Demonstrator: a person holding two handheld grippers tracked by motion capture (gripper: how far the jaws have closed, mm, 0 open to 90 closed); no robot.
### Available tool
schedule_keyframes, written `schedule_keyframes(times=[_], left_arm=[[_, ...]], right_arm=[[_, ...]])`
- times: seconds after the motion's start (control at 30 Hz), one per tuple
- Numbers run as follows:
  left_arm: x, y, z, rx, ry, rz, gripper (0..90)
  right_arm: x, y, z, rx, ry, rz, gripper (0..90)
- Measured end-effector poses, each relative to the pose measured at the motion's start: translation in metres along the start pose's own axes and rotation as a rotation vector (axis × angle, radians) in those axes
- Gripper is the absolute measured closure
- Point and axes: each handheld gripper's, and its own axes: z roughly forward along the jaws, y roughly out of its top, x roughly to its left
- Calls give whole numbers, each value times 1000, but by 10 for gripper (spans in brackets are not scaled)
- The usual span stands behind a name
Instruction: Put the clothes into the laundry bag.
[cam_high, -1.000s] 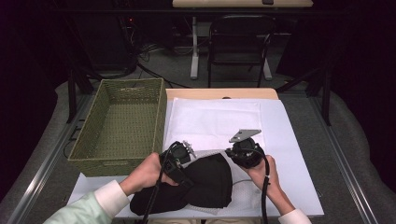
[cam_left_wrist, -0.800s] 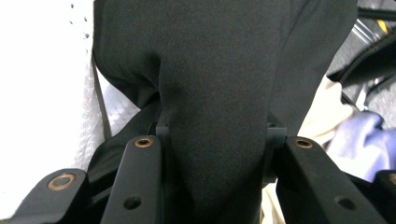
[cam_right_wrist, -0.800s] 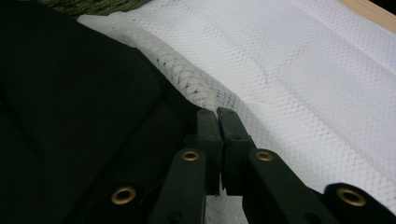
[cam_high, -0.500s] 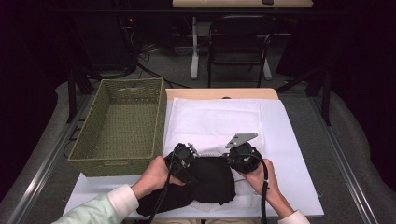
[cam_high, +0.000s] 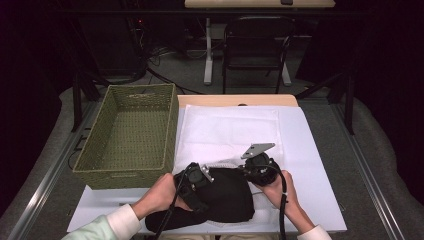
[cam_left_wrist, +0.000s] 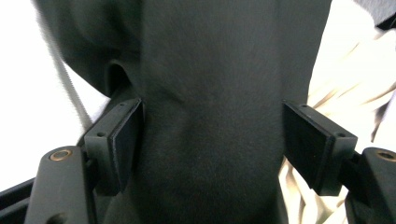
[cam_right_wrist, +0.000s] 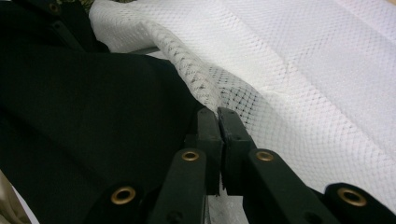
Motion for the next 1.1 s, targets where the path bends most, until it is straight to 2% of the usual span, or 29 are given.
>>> schedule_keyframes(times=[0.03, 0.07, 0.1, 0.17, 0.2, 0.27, 0.3, 0.37, 0.53, 0.7, 0.73, 0.83, 0.97, 1.0, 1.1], left_arm=[[0, 0, 3, 2, -2, 13, 262], [0, 0, 6, 5, 8, 16, 334], [1, 0, 7, -3, 8, 11, 334], [7, -2, 8, -32, -16, -7, 507], [7, -2, 8, -32, -16, -7, 552], [7, -3, 6, -51, -10, -41, 600], [7, -3, 6, -51, -10, -41, 610], [6, -2, 3, -54, 0, -67, 616], [10, 6, -7, -101, 26, -154, 613], [14, 15, -15, -142, 51, -193, 608], [15, 15, -15, -148, 51, -211, 606], [19, 18, -10, -164, 53, -235, 604], [23, 19, 0, -159, 62, -251, 585], [25, 18, 6, -158, 53, -262, 542], [26, 15, 6, -153, 50, -243, 466]], right_arm=[[0, 0, 0, 1, 1, -1, 884], [0, 0, 1, 5, 3, -1, 884], [0, 0, 1, 5, 3, -1, 884], [-1, 0, 1, 1, 2, 1, 885], [-1, 0, 1, 1, 2, 1, 885], [-1, 1, -1, -3, 1, -4, 885], [-1, 1, -1, -3, 1, -4, 885], [0, 3, -6, -20, 8, 1, 885], [3, 7, -14, -49, 9, -2, 885], [8, 9, -17, -61, 20, -13, 885], [10, 10, -18, -67, 28, -17, 885], [11, 10, -17, -65, 34, -18, 885], [13, 10, -14, -53, 48, -20, 885], [14, 8, -11, -44, 53, -20, 885], [12, 6, -9, -36, 54, -18, 885]])
